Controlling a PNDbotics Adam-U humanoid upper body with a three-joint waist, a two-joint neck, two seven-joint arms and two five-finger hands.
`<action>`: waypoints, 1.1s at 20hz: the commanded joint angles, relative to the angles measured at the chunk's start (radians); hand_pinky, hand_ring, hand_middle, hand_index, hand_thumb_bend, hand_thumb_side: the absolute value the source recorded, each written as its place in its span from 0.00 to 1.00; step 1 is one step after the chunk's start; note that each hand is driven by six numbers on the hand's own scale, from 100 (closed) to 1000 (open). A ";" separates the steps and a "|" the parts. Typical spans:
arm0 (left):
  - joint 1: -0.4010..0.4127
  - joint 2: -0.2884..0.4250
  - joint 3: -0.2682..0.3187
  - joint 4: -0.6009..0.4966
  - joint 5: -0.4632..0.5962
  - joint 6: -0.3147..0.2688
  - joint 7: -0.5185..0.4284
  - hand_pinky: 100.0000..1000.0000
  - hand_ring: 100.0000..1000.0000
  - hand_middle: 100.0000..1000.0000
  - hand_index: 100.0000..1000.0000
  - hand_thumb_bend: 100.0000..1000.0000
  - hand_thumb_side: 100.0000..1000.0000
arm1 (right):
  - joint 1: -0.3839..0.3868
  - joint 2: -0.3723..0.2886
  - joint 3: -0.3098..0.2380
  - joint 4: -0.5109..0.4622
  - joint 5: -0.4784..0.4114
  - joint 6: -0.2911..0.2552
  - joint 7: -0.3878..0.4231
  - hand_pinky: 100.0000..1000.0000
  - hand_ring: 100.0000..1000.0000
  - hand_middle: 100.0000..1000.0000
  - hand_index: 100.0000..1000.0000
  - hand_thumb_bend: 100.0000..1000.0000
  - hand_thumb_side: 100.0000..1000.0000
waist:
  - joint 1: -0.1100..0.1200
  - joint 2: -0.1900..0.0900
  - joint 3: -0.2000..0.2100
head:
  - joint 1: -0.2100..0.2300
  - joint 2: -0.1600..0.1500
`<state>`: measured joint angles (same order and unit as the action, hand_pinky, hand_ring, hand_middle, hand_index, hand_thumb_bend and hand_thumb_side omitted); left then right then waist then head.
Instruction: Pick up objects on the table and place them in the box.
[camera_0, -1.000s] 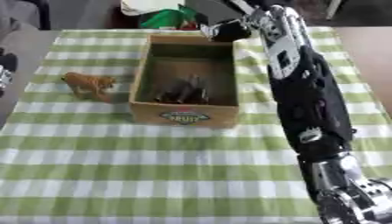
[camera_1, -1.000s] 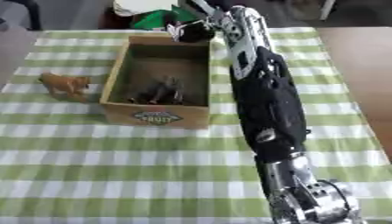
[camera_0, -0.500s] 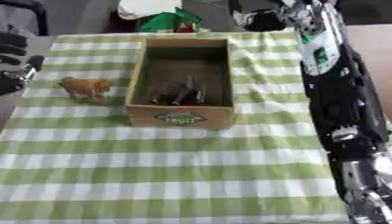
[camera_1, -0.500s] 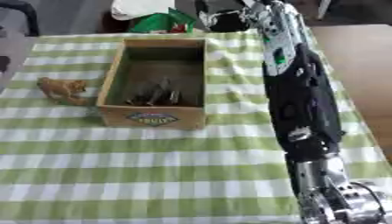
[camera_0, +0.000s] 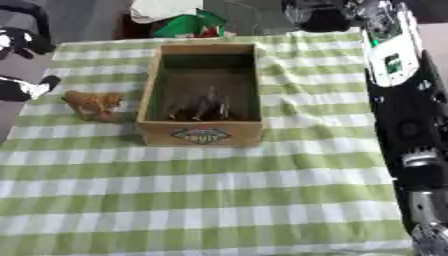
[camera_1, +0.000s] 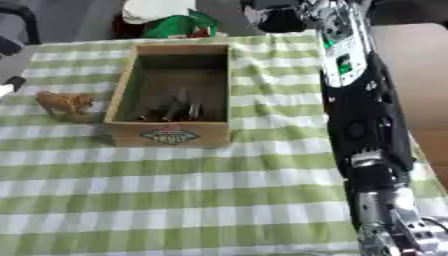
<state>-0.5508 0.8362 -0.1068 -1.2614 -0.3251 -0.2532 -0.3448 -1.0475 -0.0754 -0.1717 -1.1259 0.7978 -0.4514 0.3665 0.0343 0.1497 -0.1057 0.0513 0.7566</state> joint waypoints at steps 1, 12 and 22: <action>-0.029 0.022 -0.002 0.032 -0.055 -0.056 -0.024 0.76 0.76 0.69 0.77 0.24 0.00 | -0.019 -0.023 0.002 -0.034 -0.032 0.010 0.018 0.82 0.70 0.70 0.85 0.00 0.10 | 0.002 -0.015 -0.001 | 0.003 0.007; -0.074 -0.050 -0.034 0.151 -0.221 -0.204 -0.059 0.77 0.77 0.69 0.78 0.24 0.00 | -0.013 -0.019 -0.001 -0.043 -0.047 0.021 0.032 0.82 0.70 0.70 0.85 0.00 0.10 | 0.000 -0.010 -0.005 | 0.007 0.009; -0.090 -0.093 -0.030 0.203 -0.301 -0.234 -0.031 0.77 0.77 0.69 0.78 0.24 0.00 | -0.011 -0.018 -0.003 -0.041 -0.050 0.024 0.034 0.82 0.70 0.69 0.85 0.00 0.11 | -0.004 -0.004 -0.004 | 0.006 0.007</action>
<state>-0.6265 0.7254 -0.1485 -1.0577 -0.6133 -0.4850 -0.3865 -1.0387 -0.0769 -0.1722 -1.1469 0.7572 -0.4262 0.3999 0.0293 0.1602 -0.1104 0.0557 0.7597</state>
